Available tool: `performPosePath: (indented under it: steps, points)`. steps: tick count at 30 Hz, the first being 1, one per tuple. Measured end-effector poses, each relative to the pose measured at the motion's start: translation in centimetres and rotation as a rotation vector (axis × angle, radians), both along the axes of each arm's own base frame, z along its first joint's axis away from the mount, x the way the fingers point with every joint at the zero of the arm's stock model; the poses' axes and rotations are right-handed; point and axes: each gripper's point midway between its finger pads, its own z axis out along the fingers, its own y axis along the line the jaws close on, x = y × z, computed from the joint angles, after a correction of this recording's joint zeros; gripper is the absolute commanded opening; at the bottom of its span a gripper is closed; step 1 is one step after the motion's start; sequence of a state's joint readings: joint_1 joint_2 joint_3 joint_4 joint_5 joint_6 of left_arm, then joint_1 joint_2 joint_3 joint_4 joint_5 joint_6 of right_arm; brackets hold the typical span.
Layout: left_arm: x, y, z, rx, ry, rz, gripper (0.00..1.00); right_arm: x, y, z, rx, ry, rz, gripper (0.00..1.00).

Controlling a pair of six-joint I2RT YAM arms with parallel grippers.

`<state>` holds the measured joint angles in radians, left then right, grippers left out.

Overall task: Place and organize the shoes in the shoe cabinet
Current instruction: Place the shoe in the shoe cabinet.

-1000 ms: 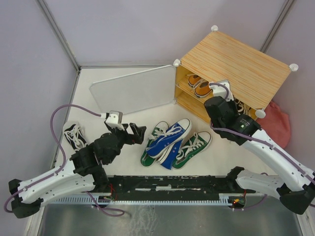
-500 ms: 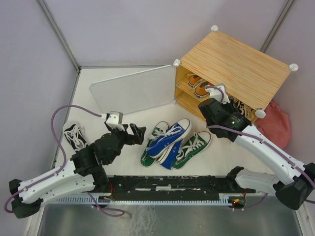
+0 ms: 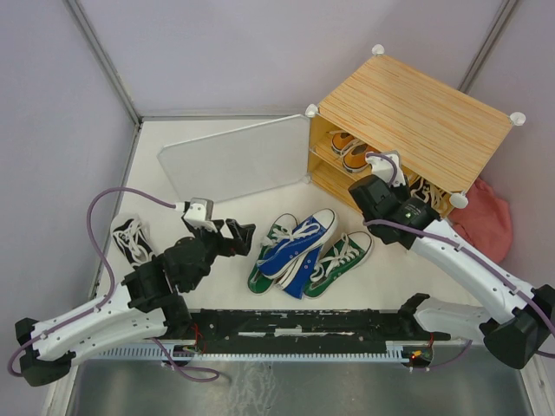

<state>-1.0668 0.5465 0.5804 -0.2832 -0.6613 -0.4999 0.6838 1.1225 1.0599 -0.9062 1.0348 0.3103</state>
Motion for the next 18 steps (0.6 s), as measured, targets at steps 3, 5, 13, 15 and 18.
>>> performPosePath:
  steps: [3,5,13,15,18]
  points:
    - [0.0,0.3,-0.1,-0.001,-0.003,0.009,0.99,-0.1,-0.1,-0.4,0.011,-0.003,-0.012,0.08]
    - [0.0,0.4,-0.2,0.001,-0.003,0.014,0.99,-0.1,-0.2,-0.3,0.013,-0.014,-0.024,0.05]
    - [0.0,0.6,-0.2,0.0,-0.006,0.019,0.99,0.4,-0.6,0.7,-0.051,-0.021,-0.02,0.04]
    - [0.0,0.6,-0.2,0.0,-0.006,0.019,0.99,0.8,-0.5,0.9,-0.065,-0.022,-0.01,0.03]
    - [0.0,0.7,-0.2,0.0,-0.006,0.02,0.99,1.5,-0.3,1.5,-0.1,-0.025,0.013,0.03]
